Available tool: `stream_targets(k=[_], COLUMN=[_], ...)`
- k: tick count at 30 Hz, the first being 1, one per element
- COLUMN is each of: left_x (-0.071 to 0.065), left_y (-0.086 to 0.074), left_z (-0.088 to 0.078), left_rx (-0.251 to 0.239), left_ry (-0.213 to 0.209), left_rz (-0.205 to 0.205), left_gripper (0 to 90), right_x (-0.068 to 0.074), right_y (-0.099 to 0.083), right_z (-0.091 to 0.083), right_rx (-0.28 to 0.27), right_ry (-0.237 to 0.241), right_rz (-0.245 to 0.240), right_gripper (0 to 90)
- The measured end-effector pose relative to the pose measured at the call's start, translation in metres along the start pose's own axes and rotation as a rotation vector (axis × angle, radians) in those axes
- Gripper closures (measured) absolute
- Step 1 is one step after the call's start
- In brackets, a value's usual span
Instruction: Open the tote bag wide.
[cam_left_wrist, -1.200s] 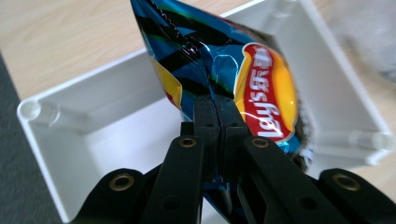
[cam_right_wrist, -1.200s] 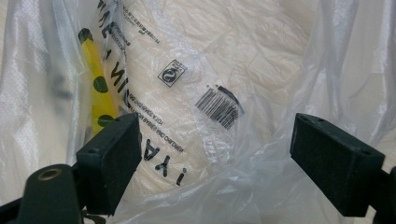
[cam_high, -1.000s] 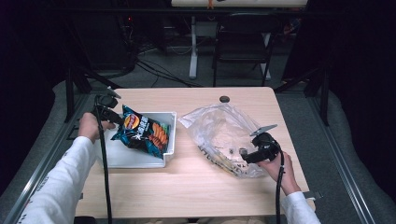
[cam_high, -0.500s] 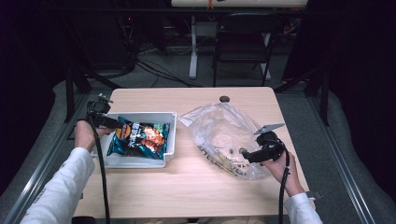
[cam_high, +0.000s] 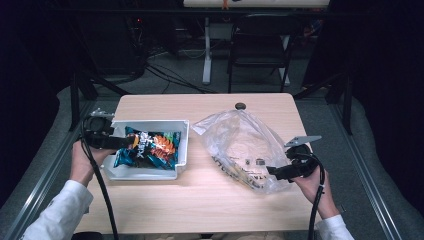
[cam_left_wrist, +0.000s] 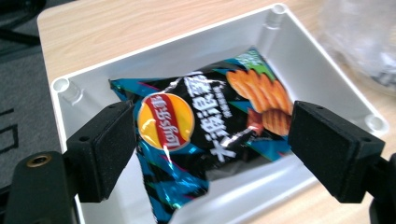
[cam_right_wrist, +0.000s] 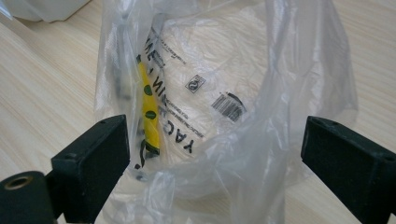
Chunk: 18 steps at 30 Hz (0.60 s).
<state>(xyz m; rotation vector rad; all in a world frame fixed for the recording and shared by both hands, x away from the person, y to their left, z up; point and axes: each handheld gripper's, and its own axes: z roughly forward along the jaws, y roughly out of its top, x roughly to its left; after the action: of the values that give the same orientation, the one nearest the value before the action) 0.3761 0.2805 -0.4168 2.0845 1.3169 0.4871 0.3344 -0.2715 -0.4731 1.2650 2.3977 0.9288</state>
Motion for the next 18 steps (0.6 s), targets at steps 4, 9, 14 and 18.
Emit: stream_targets(k=[4,9,14,18], left_x=[-0.008,-0.015,-0.02,-0.025], left_y=[-0.014,-0.035,-0.059,-0.076], left_z=[-0.012,-0.024,-0.028,-0.026], left_rx=[-0.03,-0.045,-0.058,-0.049], left_ry=[-0.007,-0.002,-0.012,-0.022], left_rz=[0.0,0.001,-0.023,-0.043], left_gripper=[14.0,11.6,8.7,6.7], right_x=[0.0,0.0,0.001,0.002], right_y=[-0.005,-0.013,-0.024,-0.035], right_z=[-0.014,-0.03,-0.037,-0.037], right_rx=[-0.029,-0.037,-0.059,-0.045], right_ry=[-0.013,-0.028,-0.021,-0.032], right_rz=[0.005,0.003,0.016,0.025], right_gripper=[6.5,4.8,4.2,4.1])
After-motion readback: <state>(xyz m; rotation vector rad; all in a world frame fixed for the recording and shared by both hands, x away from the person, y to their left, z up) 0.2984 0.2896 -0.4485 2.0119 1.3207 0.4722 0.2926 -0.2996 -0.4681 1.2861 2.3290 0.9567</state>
